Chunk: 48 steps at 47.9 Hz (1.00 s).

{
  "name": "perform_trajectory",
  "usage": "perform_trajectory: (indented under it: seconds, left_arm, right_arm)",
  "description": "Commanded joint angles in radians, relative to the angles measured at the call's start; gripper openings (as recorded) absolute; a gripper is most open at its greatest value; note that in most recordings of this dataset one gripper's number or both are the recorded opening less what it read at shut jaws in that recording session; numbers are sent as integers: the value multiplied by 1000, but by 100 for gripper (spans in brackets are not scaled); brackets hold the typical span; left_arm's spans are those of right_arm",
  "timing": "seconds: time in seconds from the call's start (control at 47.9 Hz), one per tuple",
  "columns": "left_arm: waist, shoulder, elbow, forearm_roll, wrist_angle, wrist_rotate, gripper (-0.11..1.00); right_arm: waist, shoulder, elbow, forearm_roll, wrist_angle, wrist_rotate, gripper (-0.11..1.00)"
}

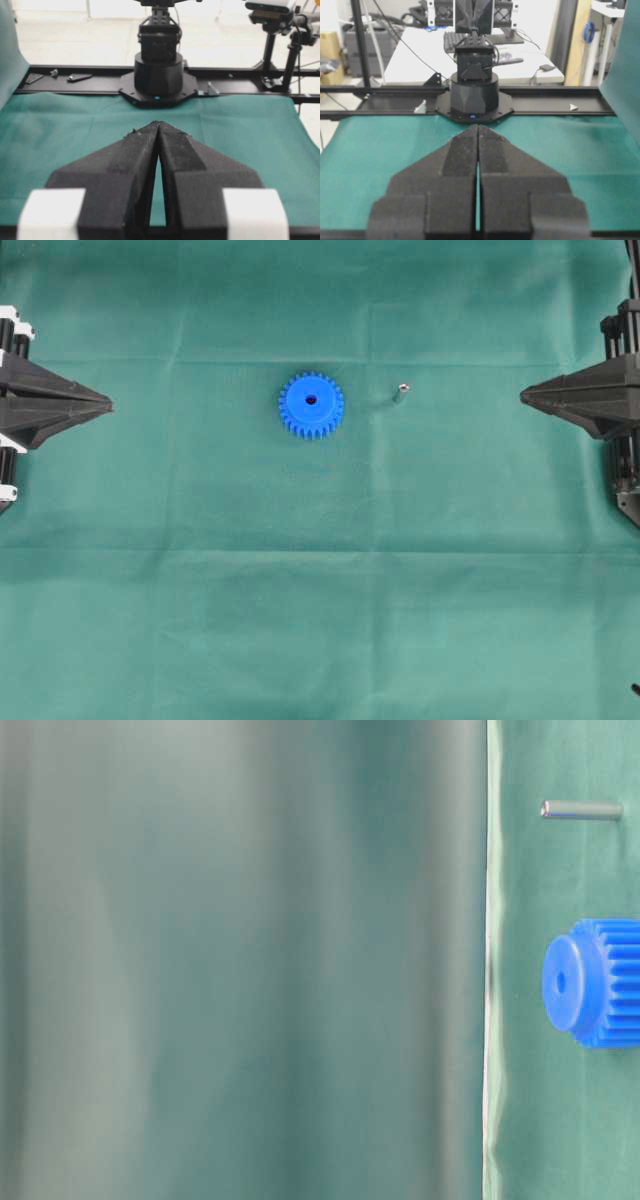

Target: Insert the shaft placed at a random location into the center hole of the medium gear at another random location.

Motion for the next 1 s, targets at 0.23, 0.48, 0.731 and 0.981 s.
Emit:
perform_trajectory:
  seconds: [0.23,0.48,0.731,0.981]
  left_arm:
    - [-2,6,-37,12,12,-11,0]
    - [-2,6,-37,11,12,-9,0]
    - [-2,6,-37,11,12,-9,0]
    - [-2,6,-35,12,15,-9,0]
  right_arm:
    - [-23,20,-20,-6,5,-9,1]
    - [-72,106,-6,-3,-2,-9,1]
    - [-161,282,0,0,-69,-11,45]
    - [-195,565,15,0,-287,-26,80]
